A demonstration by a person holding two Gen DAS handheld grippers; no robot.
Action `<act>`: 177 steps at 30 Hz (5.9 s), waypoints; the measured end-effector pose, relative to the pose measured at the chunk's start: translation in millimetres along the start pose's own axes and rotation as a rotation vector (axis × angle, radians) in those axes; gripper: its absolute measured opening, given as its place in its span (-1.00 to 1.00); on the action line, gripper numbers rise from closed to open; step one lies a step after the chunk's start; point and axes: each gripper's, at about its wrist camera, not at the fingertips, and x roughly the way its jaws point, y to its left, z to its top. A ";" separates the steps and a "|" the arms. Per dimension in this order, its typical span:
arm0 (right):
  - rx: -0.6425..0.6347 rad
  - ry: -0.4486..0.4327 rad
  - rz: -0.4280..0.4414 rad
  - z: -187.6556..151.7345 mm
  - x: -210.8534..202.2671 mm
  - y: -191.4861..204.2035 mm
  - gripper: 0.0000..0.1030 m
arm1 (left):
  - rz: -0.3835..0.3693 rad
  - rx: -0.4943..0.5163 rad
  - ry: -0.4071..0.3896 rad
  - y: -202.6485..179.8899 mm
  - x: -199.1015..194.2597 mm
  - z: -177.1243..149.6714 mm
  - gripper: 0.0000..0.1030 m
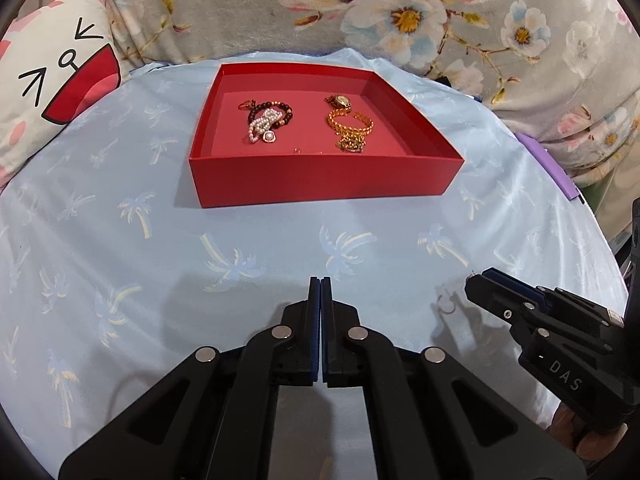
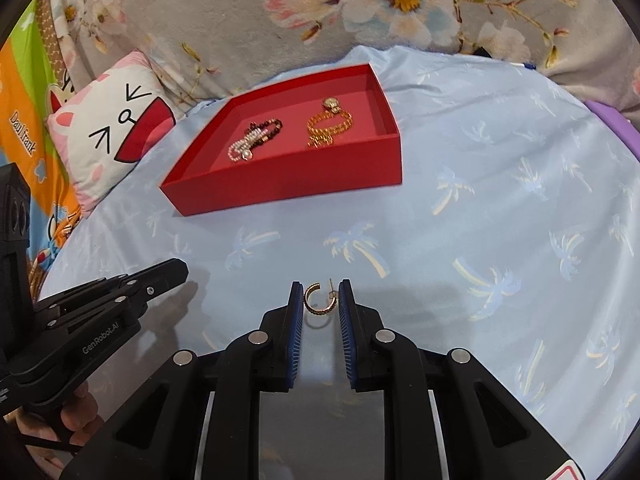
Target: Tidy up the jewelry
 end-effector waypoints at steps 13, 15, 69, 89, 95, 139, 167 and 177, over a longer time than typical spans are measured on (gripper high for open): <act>-0.064 -0.134 0.053 83.8 -10.1 20.3 -0.68 | 0.019 -0.034 -0.129 21.1 -21.9 65.9 -1.00; -0.082 -0.148 0.048 96.3 -6.4 24.7 -0.68 | 0.021 -0.025 -0.152 20.0 -22.2 78.4 -1.00; 0.012 -0.117 -0.049 118.8 54.3 -2.3 0.29 | 0.172 -0.034 -0.140 21.2 48.1 121.0 0.57; 0.029 -0.129 -0.090 54.5 -18.0 8.1 0.63 | 0.229 -0.024 -0.171 3.3 -18.8 58.3 0.80; 0.026 -0.127 -0.104 30.1 -33.8 13.4 0.66 | 0.243 -0.023 -0.170 0.4 -31.6 36.7 0.84; -0.010 -0.129 -0.224 -59.8 -48.4 18.0 0.67 | 0.380 0.003 -0.205 -11.4 -46.9 -56.1 0.86; -0.012 -0.163 -0.235 -60.1 -53.3 18.4 0.67 | 0.386 0.007 -0.251 -14.1 -54.5 -58.6 0.85; -0.013 -0.167 -0.228 -60.5 -53.8 17.8 0.67 | 0.401 0.012 -0.253 -17.2 -54.9 -58.7 0.83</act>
